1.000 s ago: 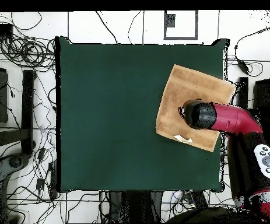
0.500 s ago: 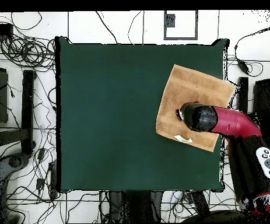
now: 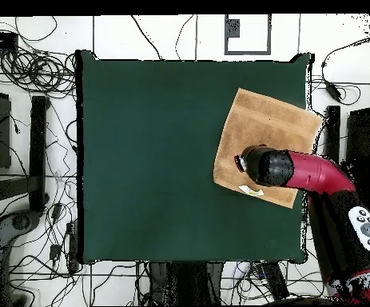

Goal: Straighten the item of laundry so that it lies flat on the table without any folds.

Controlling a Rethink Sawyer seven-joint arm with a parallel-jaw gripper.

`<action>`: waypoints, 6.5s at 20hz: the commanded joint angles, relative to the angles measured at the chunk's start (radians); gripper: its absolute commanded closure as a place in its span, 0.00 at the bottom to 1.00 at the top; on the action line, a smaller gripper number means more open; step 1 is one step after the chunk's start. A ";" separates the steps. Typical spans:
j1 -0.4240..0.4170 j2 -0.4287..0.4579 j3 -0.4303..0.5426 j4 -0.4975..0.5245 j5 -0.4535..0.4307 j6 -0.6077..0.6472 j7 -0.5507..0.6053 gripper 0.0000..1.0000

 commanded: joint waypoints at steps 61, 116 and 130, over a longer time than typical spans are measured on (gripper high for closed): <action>0.137 0.266 -0.019 0.033 0.054 -0.262 0.121 0.00; 0.176 0.336 0.028 0.217 0.551 0.049 0.199 0.00; 0.278 0.328 -0.076 0.152 0.564 0.267 0.183 0.00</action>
